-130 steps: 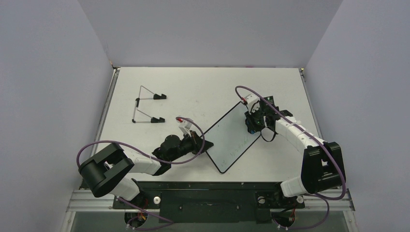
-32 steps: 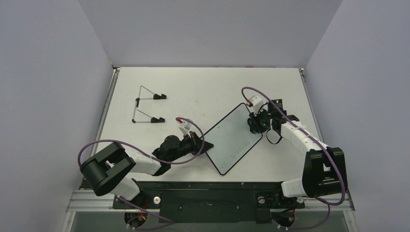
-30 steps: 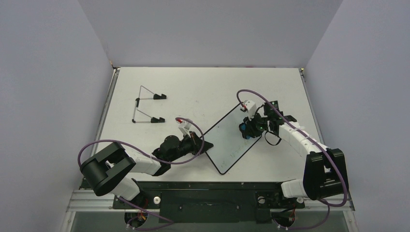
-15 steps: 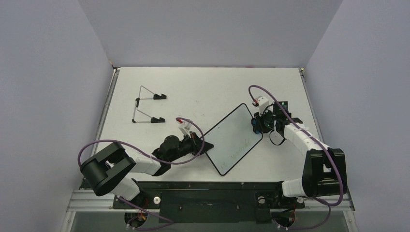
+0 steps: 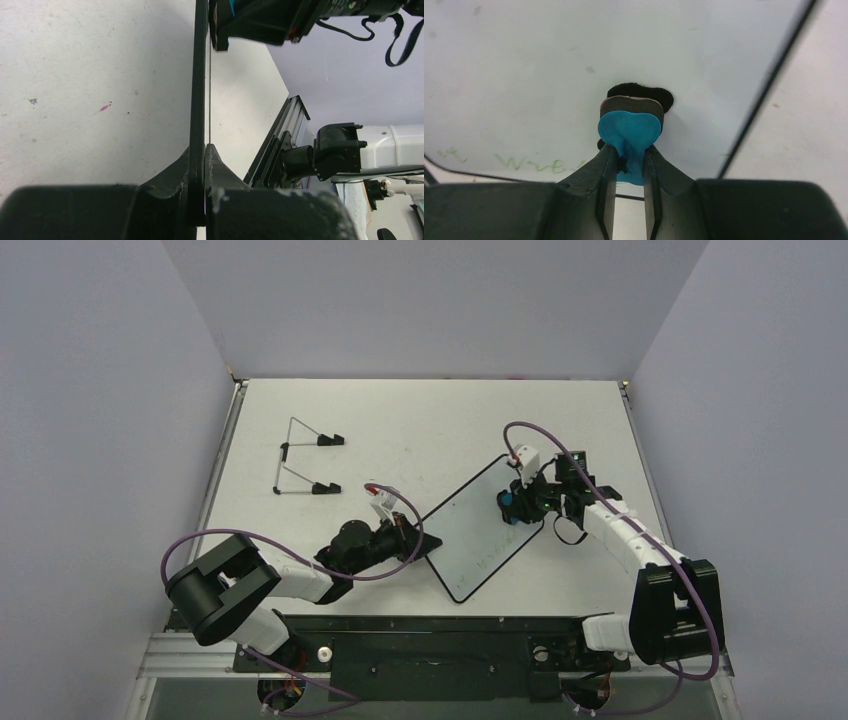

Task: Erase the whiteboard
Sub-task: Erase the whiteboard at the center of the board.

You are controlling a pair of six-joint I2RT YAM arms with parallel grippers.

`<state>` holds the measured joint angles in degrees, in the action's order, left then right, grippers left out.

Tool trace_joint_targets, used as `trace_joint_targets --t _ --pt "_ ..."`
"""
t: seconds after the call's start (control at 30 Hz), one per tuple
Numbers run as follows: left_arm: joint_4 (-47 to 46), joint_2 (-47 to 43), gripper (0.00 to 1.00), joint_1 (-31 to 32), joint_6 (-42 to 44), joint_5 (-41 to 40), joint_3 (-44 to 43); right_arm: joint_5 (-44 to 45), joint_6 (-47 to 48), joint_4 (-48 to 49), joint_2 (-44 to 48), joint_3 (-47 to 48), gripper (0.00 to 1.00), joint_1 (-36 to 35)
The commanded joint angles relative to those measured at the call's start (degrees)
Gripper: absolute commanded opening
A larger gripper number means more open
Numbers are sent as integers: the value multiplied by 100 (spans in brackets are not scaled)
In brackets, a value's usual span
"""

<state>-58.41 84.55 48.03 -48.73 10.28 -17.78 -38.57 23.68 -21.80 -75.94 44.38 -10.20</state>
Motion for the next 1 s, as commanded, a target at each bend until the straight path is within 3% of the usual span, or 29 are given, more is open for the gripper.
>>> trace_joint_targets --t 0.0,0.17,0.43,0.53,0.6,0.77,0.97 --pt "-670 -61 0 53 106 244 -200 498 -553 969 403 -187 0 510" --pt "-743 21 0 64 67 294 -231 1675 -475 989 47 -129 0 527" --pt "-746 -43 0 71 56 258 -180 1961 -288 444 -523 138 0 404" --pt "-750 -44 0 67 61 255 -164 1360 -77 -34 -654 259 0 270" --pt "-752 -56 0 67 69 255 -158 502 267 -344 -546 252 0 129" --pt "-751 -97 0 60 80 237 -121 -786 461 -404 -21 213 0 -367" --pt "-747 -97 0 62 82 218 -139 -577 -813 999 421 -178 0 454"
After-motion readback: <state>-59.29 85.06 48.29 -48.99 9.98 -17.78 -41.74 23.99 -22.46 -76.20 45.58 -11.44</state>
